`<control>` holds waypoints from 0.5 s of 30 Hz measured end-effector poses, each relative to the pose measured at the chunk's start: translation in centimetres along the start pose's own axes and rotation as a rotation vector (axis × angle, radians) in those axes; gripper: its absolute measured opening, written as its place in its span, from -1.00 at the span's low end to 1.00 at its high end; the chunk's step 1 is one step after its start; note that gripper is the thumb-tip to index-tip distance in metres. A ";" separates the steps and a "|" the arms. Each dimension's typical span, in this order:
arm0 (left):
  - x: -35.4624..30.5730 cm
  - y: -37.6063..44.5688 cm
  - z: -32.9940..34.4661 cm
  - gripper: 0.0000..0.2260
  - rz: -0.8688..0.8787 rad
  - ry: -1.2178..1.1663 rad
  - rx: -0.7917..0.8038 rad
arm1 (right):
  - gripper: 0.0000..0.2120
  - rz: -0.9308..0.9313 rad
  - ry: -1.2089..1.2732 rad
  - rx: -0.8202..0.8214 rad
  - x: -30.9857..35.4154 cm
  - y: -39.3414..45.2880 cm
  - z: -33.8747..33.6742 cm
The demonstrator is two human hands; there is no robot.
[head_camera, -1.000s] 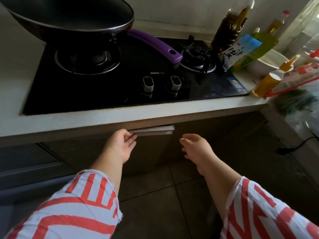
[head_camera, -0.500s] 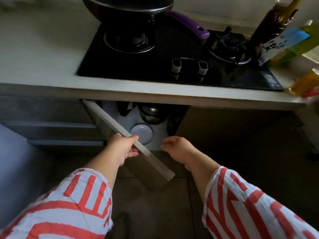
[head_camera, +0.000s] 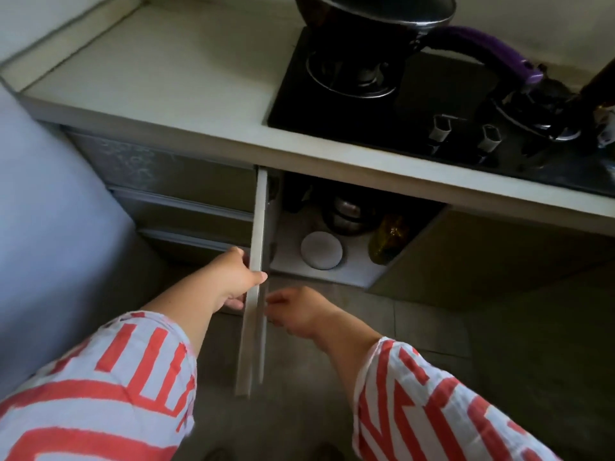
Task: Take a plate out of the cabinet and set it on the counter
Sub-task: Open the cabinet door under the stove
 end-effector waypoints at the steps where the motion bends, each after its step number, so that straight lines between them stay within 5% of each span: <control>1: 0.3 0.1 -1.0 -0.51 0.015 0.050 -0.016 | -0.70 0.002 0.015 -0.003 0.5 0.4 0.8; 15: 1.8 1.8 -7.6 -0.44 0.075 0.620 -0.002 | -0.75 0.090 0.007 -0.198 2.4 1.8 -0.9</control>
Point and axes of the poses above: each hand's wrist, its own y-axis towards the middle knuckle, its own z-axis out of the palm, x = y × z, the point moved 7 cm from there along y, towards the middle knuckle, and after that the axes turned 2 degrees about -z, right-handed, at the moved point
